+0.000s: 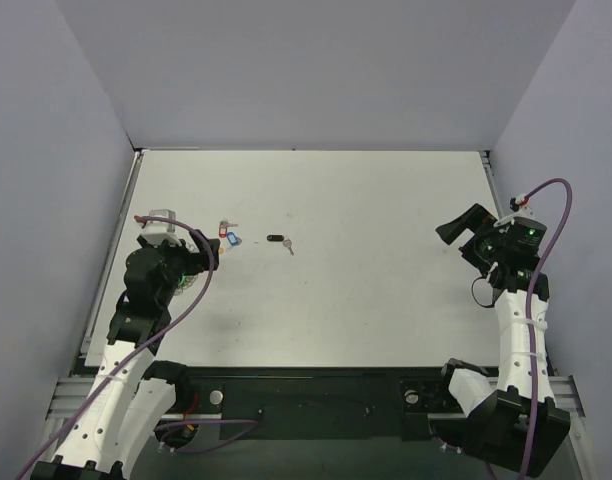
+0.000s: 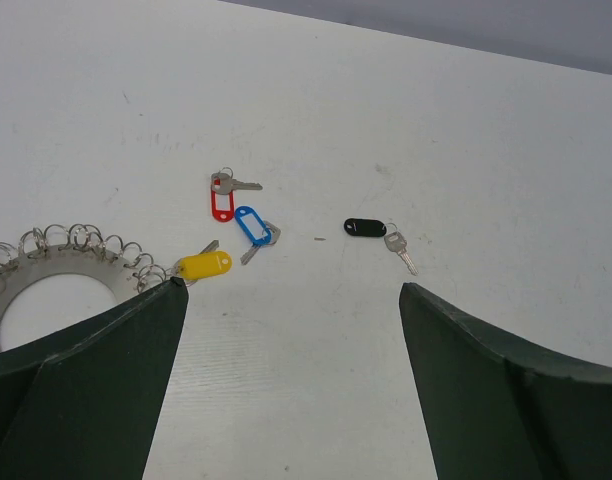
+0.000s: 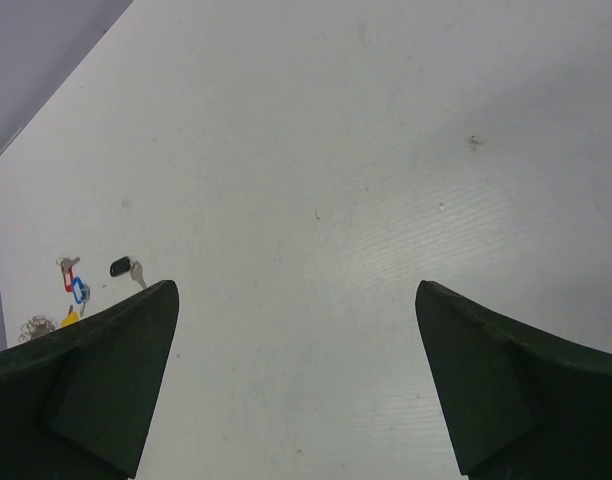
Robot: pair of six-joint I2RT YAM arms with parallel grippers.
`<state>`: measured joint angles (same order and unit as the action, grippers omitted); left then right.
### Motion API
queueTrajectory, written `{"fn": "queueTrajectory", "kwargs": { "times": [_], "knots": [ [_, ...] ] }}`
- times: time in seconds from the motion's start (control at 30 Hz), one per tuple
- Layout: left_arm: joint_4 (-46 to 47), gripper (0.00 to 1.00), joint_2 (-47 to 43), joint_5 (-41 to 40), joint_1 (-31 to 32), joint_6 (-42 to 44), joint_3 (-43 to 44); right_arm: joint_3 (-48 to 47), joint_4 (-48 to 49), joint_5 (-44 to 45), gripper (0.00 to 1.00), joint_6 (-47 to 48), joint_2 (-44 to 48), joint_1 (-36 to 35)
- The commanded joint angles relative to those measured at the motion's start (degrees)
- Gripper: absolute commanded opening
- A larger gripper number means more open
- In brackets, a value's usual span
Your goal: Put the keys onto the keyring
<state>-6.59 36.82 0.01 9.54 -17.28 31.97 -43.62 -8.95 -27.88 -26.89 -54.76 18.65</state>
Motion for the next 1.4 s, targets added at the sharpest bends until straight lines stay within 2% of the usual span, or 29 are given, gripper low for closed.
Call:
{"fn": "queueTrajectory", "kwargs": {
  "times": [0.0, 0.47, 0.67, 0.7, 0.77, 0.93, 1.07, 1.13, 1.23, 1.27, 1.37],
  "knots": [
    [2.8, 0.98, 0.0, 0.0, -0.2, 0.8, 2.4, -2.3, 1.7, -0.2, 1.0, -0.3, 1.0, 0.2],
    [2.9, 0.98, 0.1, 0.0, -0.3, 0.5, 2.4, -1.6, 2.7, -6.0, 1.0, 1.8, 0.8, 0.6],
    [2.2, 0.98, 0.4, 0.0, -0.2, -2.5, 2.7, 3.3, 8.4, -17.8, 1.0, 5.8, 4.5, 0.4],
    [2.0, 0.98, 0.6, 2.3, -0.2, -4.1, 2.7, 3.6, 10.7, -18.3, 1.0, 7.0, 5.3, 0.2],
    [0.7, 0.98, 1.1, 4.5, -0.2, -7.4, 3.3, 3.8, 9.1, -19.7, 1.0, 11.0, 6.0, -1.6],
    [-7.6, 0.98, 3.6, 6.6, -0.3, -13.3, 8.4, -0.8, -6.8, -24.0, 1.0, 29.7, 6.9, -9.5],
    [-14.7, 0.98, 7.8, 7.5, -0.2, -12.2, 12.3, 0.9, -8.1, -28.8, 1.0, 34.3, 7.5, -10.2],
    [-18.9, 0.99, 11.7, 5.7, -0.1, -10.2, 14.1, 0.9, -9.7, -29.6, 1.0, 36.3, 7.4, -10.2],
    [-24.9, 1.0, 18.1, -1.4, 0.1, -6.2, 17.8, 0.6, -11.4, -31.4, 1.0, 38.8, 7.4, -10.2],
    [-25.5, 0.94, 21.2, -4.1, 0.1, -5.6, 18.8, 0.6, -11.5, -32.0, 1.0, 39.1, 7.6, -10.2],
    [-25.8, 0.9, 27.1, -9.0, 0.4, -3.5, 19.7, 1.1, -11.5, -32.9, 1.0, 40.9, 7.4, -10.2]
  ]
}}
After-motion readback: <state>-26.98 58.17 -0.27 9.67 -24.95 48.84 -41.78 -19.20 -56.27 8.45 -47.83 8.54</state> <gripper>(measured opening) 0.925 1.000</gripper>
